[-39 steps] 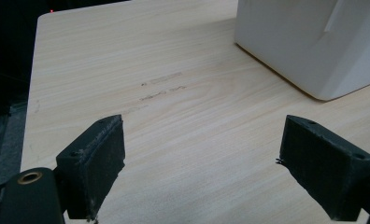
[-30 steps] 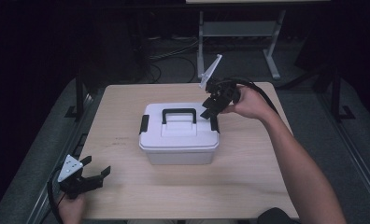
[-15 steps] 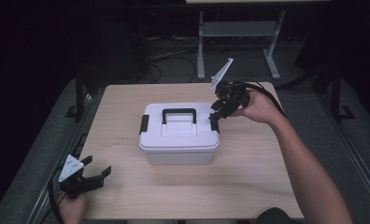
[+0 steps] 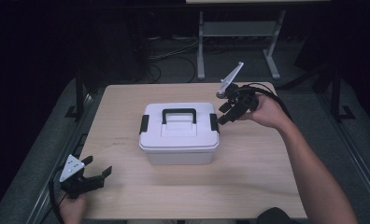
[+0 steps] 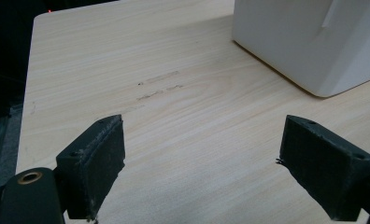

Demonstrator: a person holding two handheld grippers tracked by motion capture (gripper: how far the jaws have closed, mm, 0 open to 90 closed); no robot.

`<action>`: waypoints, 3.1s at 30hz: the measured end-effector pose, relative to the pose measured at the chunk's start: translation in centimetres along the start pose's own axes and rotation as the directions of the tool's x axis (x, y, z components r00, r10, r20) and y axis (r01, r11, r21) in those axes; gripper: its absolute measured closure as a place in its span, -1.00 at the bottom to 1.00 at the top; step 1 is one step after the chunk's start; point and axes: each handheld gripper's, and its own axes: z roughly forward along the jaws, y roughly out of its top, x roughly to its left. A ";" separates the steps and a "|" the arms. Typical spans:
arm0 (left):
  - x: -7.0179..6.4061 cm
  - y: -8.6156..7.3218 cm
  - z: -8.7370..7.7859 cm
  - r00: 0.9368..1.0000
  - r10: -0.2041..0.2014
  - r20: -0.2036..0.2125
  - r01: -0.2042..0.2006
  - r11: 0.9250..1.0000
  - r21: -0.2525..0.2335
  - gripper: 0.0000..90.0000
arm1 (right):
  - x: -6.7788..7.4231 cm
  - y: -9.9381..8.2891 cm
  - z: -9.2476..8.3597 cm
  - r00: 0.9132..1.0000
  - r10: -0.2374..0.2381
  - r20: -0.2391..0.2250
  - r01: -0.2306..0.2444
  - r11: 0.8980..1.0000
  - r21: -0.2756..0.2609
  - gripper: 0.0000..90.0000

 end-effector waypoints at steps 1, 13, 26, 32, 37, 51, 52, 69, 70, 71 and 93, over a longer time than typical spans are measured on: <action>0.0 0.0 0.0 1.000 0.001 0.000 -0.001 1.000 0.001 -0.70 | 0.0 -0.2 0.0 1.000 0.012 0.000 -0.012 1.000 -0.002 0.00; 0.0 0.0 0.0 1.000 0.002 -0.002 -0.002 1.000 0.003 -0.70 | -0.2 -2.2 -0.1 0.999 0.045 0.004 -0.045 0.999 -0.015 -0.10; 0.1 0.0 0.0 1.000 0.003 -0.004 -0.003 1.000 0.001 -0.70 | -0.3 -4.4 0.1 0.996 0.090 0.003 -0.090 0.996 -0.025 -0.15; 0.0 0.0 0.0 1.000 0.005 -0.005 -0.005 1.000 0.003 -0.70 | -0.3 -5.9 0.0 0.994 0.113 0.004 -0.113 0.993 -0.025 -0.16; 0.0 0.0 0.0 1.000 0.008 -0.006 -0.008 1.000 0.003 -0.70 | -0.1 -7.2 0.0 0.990 0.138 0.005 -0.137 0.990 -0.025 -0.16; 0.0 0.0 0.0 1.000 0.011 -0.007 -0.011 1.000 0.001 -0.70 | 0.1 -9.6 0.7 0.985 0.174 0.000 -0.173 0.984 -0.031 -0.16; 0.0 0.1 0.0 1.000 0.009 -0.009 -0.009 1.000 0.001 -0.70 | 0.1 -9.8 0.8 0.985 0.175 -0.002 -0.175 0.984 -0.033 -0.16; -0.1 0.1 0.3 1.000 0.017 -0.006 -0.017 1.000 0.003 -0.70 | 0.5 -12.4 2.4 0.977 0.210 -0.023 -0.210 0.978 -0.012 -0.16; -0.1 0.2 0.3 1.000 0.019 -0.006 -0.019 1.000 0.004 -0.70 | 0.5 -12.6 2.4 0.977 0.213 -0.022 -0.213 0.977 -0.013 -0.16; -0.2 0.2 0.3 1.000 0.020 -0.006 -0.020 1.000 0.004 -0.70 | 0.5 -12.8 2.5 0.976 0.216 -0.022 -0.216 0.976 -0.013 -0.16; -0.2 0.2 0.3 1.000 0.026 -0.008 -0.026 1.000 0.008 -0.70 | 1.4 -17.5 3.9 0.955 0.293 -0.042 -0.294 0.955 -0.021 -0.16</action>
